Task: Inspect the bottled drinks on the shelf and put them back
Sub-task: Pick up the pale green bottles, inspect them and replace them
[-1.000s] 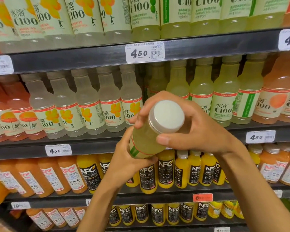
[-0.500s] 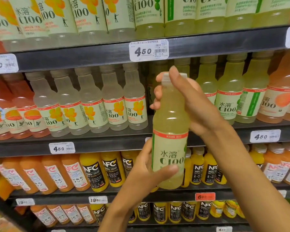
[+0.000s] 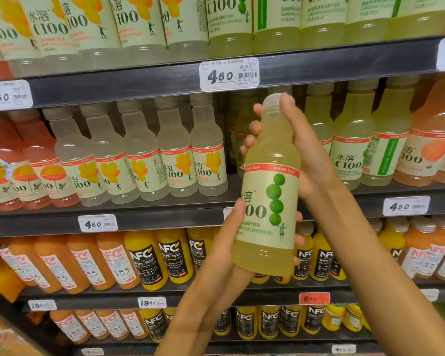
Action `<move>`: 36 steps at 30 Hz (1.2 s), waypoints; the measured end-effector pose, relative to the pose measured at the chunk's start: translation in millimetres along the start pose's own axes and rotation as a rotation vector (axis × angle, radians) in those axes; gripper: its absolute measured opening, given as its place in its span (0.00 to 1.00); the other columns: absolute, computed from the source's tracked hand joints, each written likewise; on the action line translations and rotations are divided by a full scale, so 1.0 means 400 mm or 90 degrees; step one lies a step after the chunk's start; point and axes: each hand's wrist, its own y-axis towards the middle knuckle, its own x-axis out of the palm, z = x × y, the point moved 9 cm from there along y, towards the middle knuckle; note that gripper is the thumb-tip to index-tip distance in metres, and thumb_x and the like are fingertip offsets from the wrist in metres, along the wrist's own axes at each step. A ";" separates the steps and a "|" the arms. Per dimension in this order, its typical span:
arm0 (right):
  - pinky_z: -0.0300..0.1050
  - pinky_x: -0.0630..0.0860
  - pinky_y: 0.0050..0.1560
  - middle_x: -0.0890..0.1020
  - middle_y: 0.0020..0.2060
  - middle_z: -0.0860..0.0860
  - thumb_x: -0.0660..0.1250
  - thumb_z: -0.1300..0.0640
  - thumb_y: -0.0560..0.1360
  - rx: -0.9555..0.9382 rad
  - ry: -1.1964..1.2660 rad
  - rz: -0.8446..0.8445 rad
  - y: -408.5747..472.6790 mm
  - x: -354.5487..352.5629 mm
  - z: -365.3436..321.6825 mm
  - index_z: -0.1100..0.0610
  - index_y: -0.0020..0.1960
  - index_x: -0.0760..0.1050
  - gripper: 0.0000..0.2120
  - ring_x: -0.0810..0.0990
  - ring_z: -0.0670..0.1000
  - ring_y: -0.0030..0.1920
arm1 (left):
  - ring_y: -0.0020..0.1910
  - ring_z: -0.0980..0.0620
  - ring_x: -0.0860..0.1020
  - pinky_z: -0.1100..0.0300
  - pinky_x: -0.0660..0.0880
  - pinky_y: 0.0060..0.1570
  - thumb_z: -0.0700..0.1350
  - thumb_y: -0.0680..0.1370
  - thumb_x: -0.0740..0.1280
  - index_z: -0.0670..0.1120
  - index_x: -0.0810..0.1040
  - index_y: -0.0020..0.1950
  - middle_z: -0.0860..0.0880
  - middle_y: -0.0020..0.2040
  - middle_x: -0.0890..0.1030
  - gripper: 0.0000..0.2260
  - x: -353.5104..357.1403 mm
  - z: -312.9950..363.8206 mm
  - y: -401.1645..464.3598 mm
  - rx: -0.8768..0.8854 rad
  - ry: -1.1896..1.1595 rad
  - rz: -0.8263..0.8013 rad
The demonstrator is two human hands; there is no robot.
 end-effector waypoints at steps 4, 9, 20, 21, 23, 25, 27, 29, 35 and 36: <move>0.45 0.78 0.41 0.79 0.36 0.52 0.62 0.50 0.79 -0.035 -0.110 0.080 -0.008 -0.022 -0.023 0.57 0.57 0.69 0.12 0.80 0.51 0.36 | 0.62 0.46 0.77 0.49 0.74 0.62 0.64 0.75 0.61 0.48 0.70 0.71 0.43 0.64 0.78 0.29 -0.075 0.005 0.003 0.030 0.130 0.120; 0.42 0.80 0.36 0.81 0.41 0.54 0.66 0.49 0.77 -0.103 -0.336 0.209 -0.034 -0.025 -0.044 0.55 0.59 0.71 0.14 0.83 0.50 0.36 | 0.56 0.56 0.80 0.65 0.77 0.50 0.60 0.67 0.69 0.57 0.72 0.62 0.57 0.56 0.82 0.25 -0.090 0.020 0.017 0.080 0.351 0.158; 0.41 0.81 0.45 0.82 0.52 0.52 0.68 0.51 0.76 -0.111 -0.457 0.222 -0.022 -0.039 -0.071 0.53 0.63 0.70 0.18 0.84 0.46 0.48 | 0.50 0.64 0.79 0.69 0.77 0.44 0.59 0.60 0.74 0.60 0.70 0.60 0.62 0.50 0.81 0.30 -0.121 0.050 0.032 0.191 0.457 0.358; 0.41 0.81 0.47 0.81 0.53 0.52 0.69 0.52 0.75 -0.123 -0.487 0.240 -0.022 -0.047 -0.074 0.53 0.64 0.69 0.20 0.84 0.46 0.49 | 0.51 0.64 0.78 0.67 0.77 0.46 0.59 0.61 0.75 0.62 0.67 0.61 0.62 0.52 0.79 0.32 -0.125 0.051 0.033 0.193 0.489 0.393; 0.41 0.81 0.48 0.80 0.54 0.53 0.70 0.55 0.75 -0.153 -0.527 0.264 -0.013 -0.057 -0.080 0.55 0.65 0.67 0.21 0.83 0.47 0.50 | 0.57 0.60 0.75 0.60 0.77 0.53 0.55 0.65 0.77 0.63 0.63 0.66 0.58 0.59 0.75 0.34 -0.132 0.047 0.046 0.185 0.534 0.428; 0.40 0.80 0.48 0.81 0.51 0.53 0.69 0.57 0.76 -0.167 -0.540 0.273 0.003 -0.061 -0.082 0.57 0.64 0.67 0.20 0.83 0.48 0.50 | 0.63 0.55 0.72 0.52 0.74 0.60 0.54 0.68 0.75 0.60 0.57 0.72 0.53 0.67 0.70 0.38 -0.139 0.042 0.066 0.162 0.565 0.443; 0.40 0.80 0.47 0.81 0.47 0.51 0.68 0.57 0.76 -0.169 -0.544 0.273 0.022 -0.067 -0.084 0.58 0.64 0.67 0.18 0.83 0.47 0.49 | 0.67 0.53 0.69 0.50 0.72 0.63 0.54 0.69 0.74 0.59 0.53 0.75 0.52 0.71 0.67 0.41 -0.146 0.040 0.086 0.153 0.579 0.441; 0.38 0.80 0.45 0.82 0.45 0.49 0.68 0.56 0.77 -0.165 -0.549 0.272 0.039 -0.073 -0.083 0.57 0.63 0.67 0.17 0.83 0.46 0.49 | 0.68 0.53 0.67 0.50 0.71 0.64 0.54 0.70 0.73 0.58 0.51 0.75 0.52 0.72 0.65 0.41 -0.151 0.044 0.102 0.156 0.592 0.434; 0.39 0.76 0.45 0.82 0.49 0.53 0.68 0.52 0.76 -0.158 -0.606 0.281 0.081 -0.081 -0.079 0.58 0.56 0.67 0.16 0.79 0.46 0.49 | 0.66 0.52 0.70 0.49 0.74 0.62 0.50 0.71 0.73 0.55 0.53 0.75 0.50 0.70 0.67 0.39 -0.173 0.060 0.120 0.184 0.609 0.462; 0.40 0.75 0.44 0.80 0.50 0.54 0.69 0.51 0.75 -0.160 -0.621 0.290 0.087 -0.081 -0.081 0.58 0.55 0.66 0.16 0.78 0.48 0.48 | 0.65 0.52 0.71 0.49 0.74 0.61 0.49 0.71 0.73 0.56 0.54 0.75 0.50 0.70 0.68 0.38 -0.172 0.062 0.122 0.193 0.611 0.466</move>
